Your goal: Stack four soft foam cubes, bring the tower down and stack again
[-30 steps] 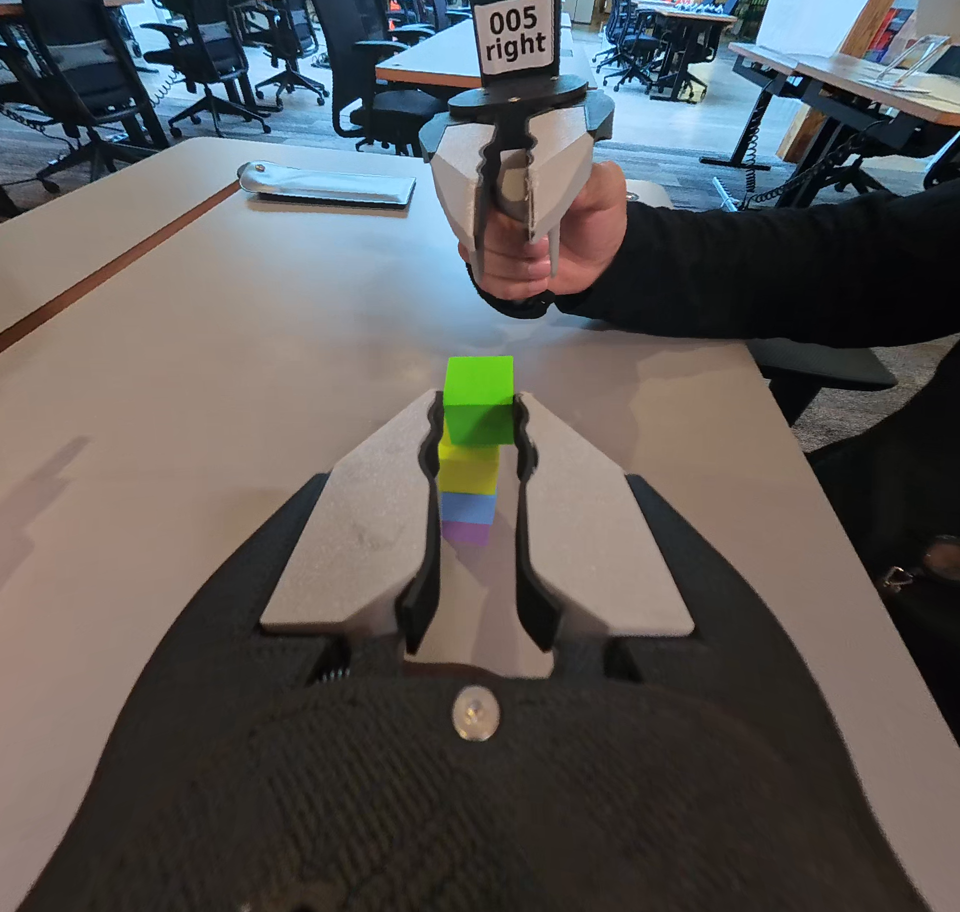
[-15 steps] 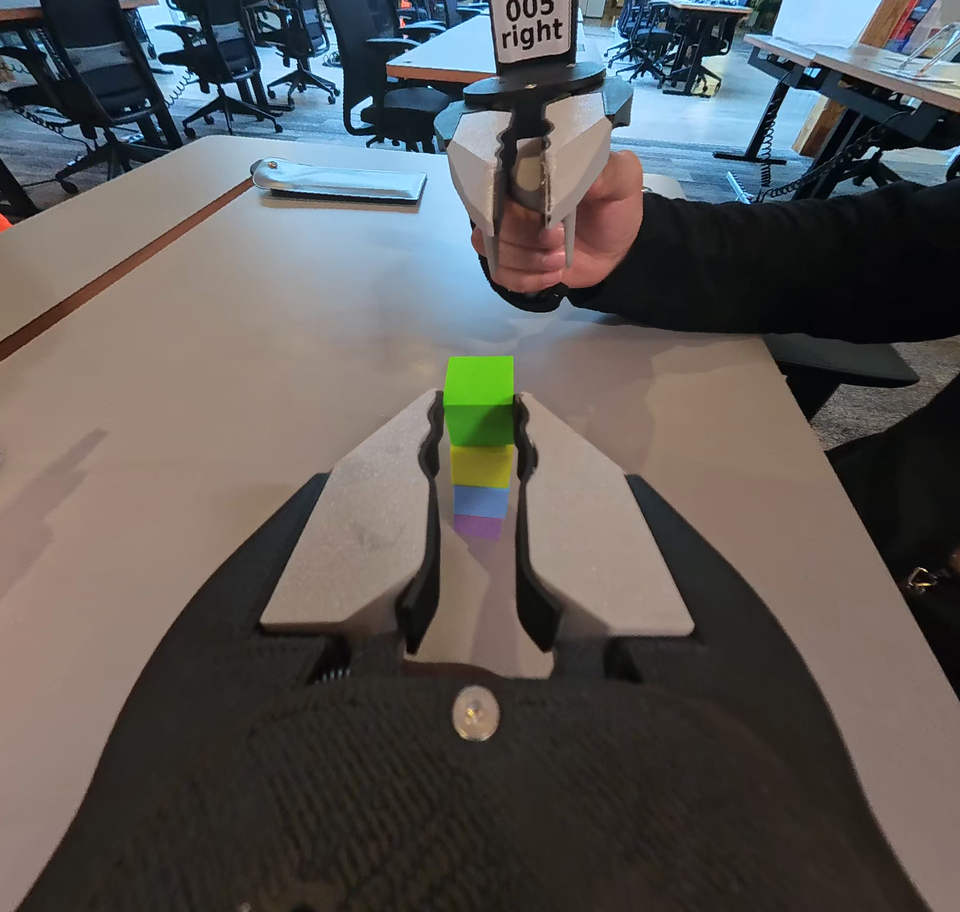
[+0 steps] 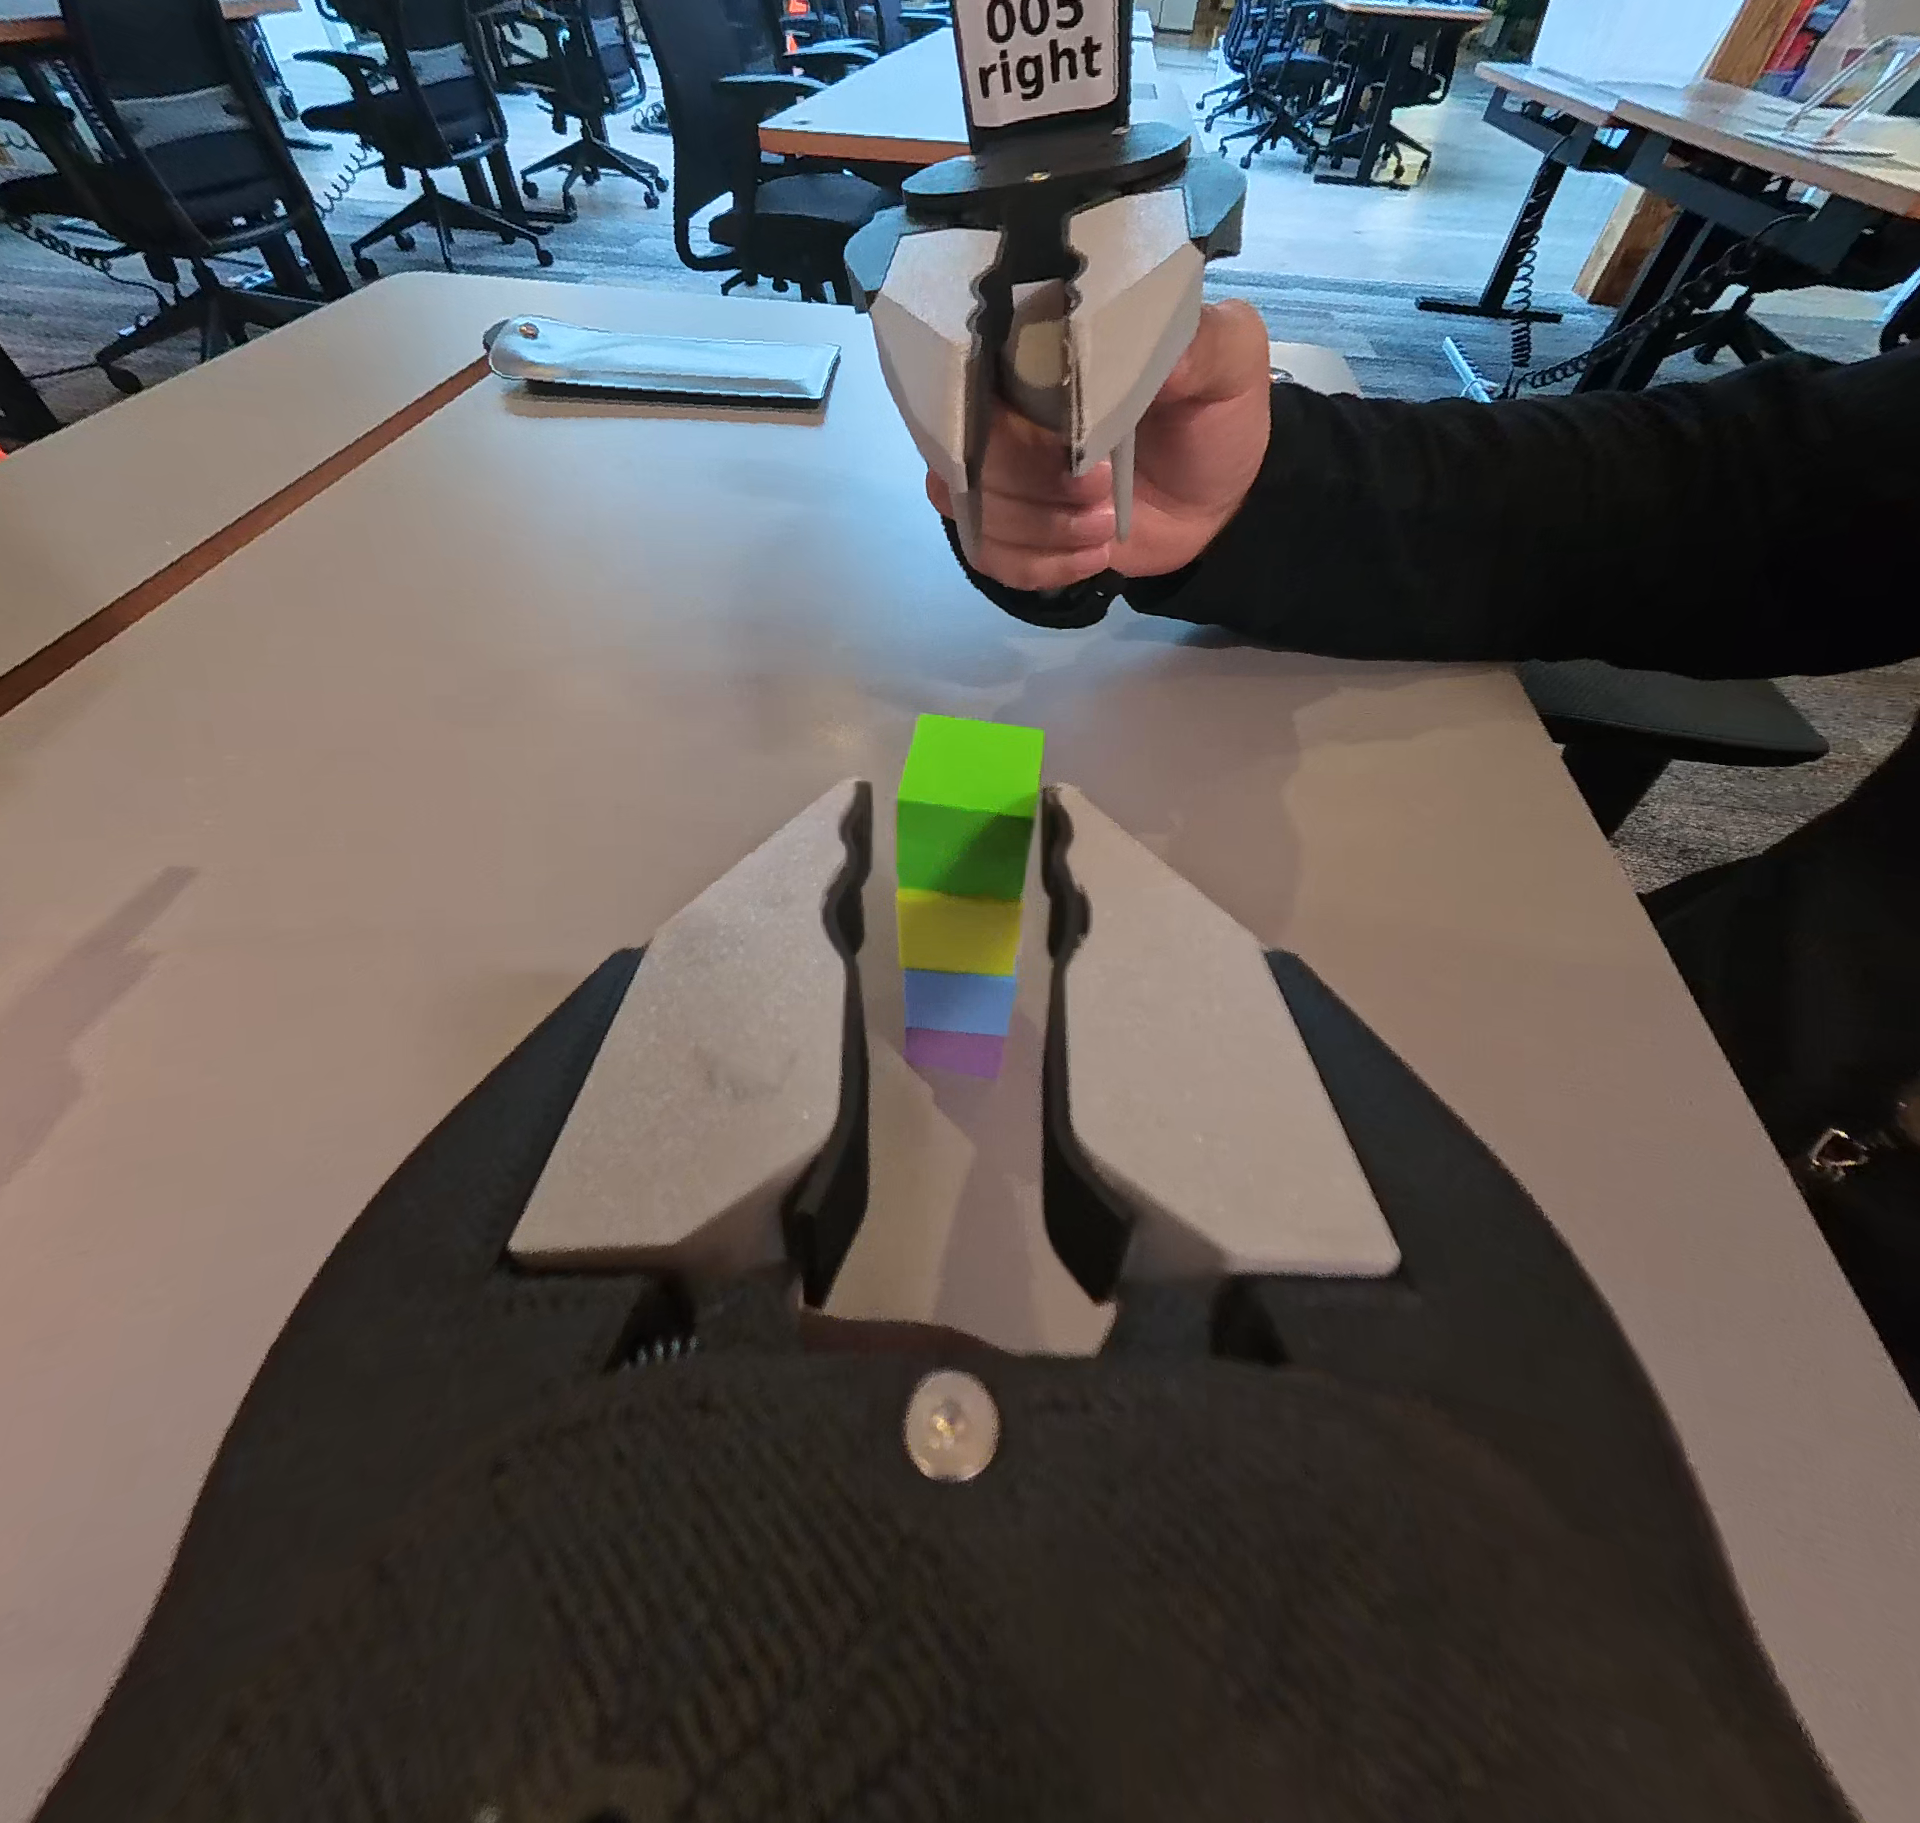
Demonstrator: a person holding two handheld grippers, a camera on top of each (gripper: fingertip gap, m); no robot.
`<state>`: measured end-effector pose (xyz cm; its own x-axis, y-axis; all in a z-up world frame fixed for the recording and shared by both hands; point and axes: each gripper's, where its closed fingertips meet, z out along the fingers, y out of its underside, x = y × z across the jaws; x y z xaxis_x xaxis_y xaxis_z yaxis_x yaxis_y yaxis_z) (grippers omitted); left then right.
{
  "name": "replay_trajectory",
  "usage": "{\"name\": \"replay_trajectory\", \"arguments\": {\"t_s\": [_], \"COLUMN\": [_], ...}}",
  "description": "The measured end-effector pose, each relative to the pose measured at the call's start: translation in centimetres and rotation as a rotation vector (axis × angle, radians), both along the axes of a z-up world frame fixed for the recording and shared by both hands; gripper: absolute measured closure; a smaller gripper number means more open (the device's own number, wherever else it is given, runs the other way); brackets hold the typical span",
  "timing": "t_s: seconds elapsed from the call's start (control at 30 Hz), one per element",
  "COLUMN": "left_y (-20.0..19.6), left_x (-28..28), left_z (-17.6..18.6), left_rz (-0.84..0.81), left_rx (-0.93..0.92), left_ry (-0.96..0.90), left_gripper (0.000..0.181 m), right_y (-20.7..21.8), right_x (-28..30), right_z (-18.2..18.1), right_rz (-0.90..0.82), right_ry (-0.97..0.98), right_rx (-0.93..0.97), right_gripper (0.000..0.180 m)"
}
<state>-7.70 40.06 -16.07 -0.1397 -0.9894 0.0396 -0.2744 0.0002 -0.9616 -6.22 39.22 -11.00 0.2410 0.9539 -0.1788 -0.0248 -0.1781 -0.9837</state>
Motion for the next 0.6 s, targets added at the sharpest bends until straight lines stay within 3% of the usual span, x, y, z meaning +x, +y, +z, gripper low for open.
{"name": "replay_trajectory", "arguments": {"t_s": [0.33,0.6], "left_y": [0.8,5.3], "left_x": [-0.1,-1.6], "left_z": [1.5,5.3], "left_rz": [0.055,0.292], "left_rx": [0.006,-0.029], "left_ry": [-0.068,-0.286], "left_gripper": [0.133,0.135], "right_y": [-0.5,-5.1], "right_x": [-0.4,-3.7], "right_z": [-0.6,-5.8], "right_rz": [0.036,0.32], "right_ry": [-0.031,-0.265], "right_rx": [-0.011,-0.109], "right_gripper": [0.171,0.165]}}
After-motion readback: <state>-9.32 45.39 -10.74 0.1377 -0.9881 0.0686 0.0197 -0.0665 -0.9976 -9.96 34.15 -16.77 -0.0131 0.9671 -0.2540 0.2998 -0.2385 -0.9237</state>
